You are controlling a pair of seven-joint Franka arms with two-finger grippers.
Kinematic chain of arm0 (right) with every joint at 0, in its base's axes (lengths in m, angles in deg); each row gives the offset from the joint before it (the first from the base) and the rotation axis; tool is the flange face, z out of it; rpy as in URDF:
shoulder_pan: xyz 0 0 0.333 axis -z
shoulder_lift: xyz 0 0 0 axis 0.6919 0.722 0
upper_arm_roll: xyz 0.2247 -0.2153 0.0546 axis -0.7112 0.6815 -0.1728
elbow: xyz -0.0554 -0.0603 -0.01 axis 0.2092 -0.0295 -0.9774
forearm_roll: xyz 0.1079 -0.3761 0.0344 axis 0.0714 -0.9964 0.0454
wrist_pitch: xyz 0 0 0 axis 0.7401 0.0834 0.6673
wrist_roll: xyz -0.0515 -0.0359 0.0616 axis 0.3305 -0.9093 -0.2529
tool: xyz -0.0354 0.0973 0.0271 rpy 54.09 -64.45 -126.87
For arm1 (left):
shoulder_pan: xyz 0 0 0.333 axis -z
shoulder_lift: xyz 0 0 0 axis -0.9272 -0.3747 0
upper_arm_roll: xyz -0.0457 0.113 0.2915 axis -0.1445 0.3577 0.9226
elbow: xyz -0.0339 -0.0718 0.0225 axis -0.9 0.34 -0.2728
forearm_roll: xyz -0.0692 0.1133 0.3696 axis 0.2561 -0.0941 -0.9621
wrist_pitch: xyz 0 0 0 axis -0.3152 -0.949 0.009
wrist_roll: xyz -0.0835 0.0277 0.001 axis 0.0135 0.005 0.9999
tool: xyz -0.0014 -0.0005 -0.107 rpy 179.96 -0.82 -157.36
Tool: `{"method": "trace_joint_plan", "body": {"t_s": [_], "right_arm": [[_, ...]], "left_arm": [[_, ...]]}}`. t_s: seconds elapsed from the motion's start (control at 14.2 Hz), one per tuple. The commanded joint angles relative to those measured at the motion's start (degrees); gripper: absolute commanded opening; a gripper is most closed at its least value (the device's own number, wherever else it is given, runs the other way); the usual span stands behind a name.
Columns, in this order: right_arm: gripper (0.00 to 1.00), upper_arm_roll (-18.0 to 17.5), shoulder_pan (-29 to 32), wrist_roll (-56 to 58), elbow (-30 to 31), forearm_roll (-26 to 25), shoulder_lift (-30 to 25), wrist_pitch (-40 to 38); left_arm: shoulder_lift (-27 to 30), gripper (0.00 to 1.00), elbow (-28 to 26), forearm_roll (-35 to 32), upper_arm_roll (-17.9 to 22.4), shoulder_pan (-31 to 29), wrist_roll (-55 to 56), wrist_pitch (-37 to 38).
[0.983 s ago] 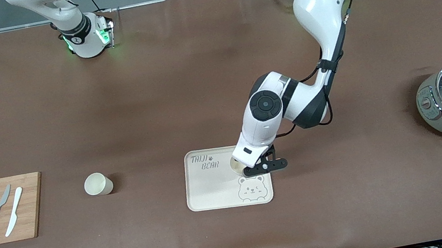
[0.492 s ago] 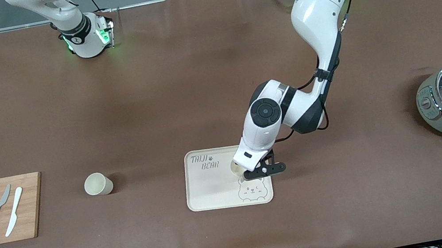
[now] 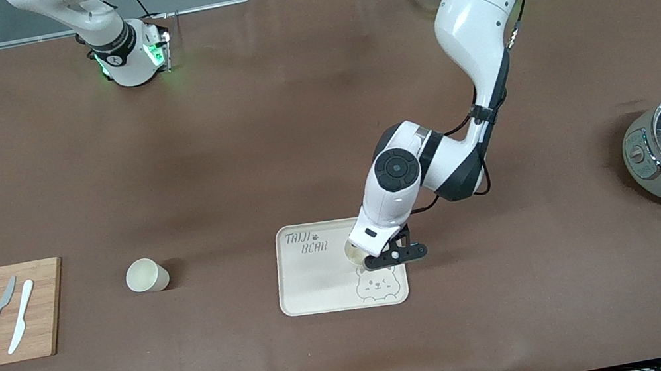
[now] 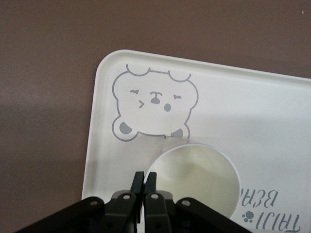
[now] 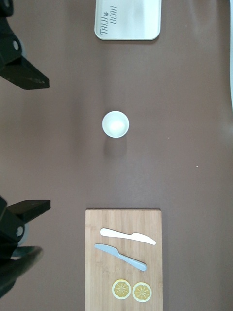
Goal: Place white IKEA cup upright on tray with both arms
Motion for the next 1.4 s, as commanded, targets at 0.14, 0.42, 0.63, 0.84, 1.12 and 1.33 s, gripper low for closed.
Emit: {"method": "trace_joint_plan", "body": {"t_s": [0.14,0.42,0.63,0.84,1.12,1.33], "right_arm": [[1.0,0.28,0.81,3.63,0.09,-0.54,-0.9,-0.79],[1.0,0.19,0.72,3.45,0.18,-0.54,-0.9,-0.79],[1.0,0.19,0.72,3.45,0.18,-0.54,-0.81,-0.79],[1.0,0.19,0.72,3.36,0.18,-0.54,-0.73,-0.61],[1.0,0.1,0.46,3.19,0.18,-0.54,-0.64,-0.17],[1.0,0.1,0.28,3.01,0.18,-0.63,-0.46,-0.08]], "left_arm": [[-0.83,0.19,1.67,-1.4,0.88,0.86,0.01,-0.27],[-0.83,0.39,1.67,-1.4,0.88,0.86,0.01,-0.27],[-0.83,0.57,1.67,-1.4,0.88,0.86,0.1,-0.27],[-0.66,0.94,1.67,-1.49,0.88,0.86,0.1,-0.18],[-0.4,1.0,1.67,-1.41,0.88,0.86,0.18,0.08],[-0.22,1.0,1.59,-1.49,0.88,0.86,0.1,0.43]]}}
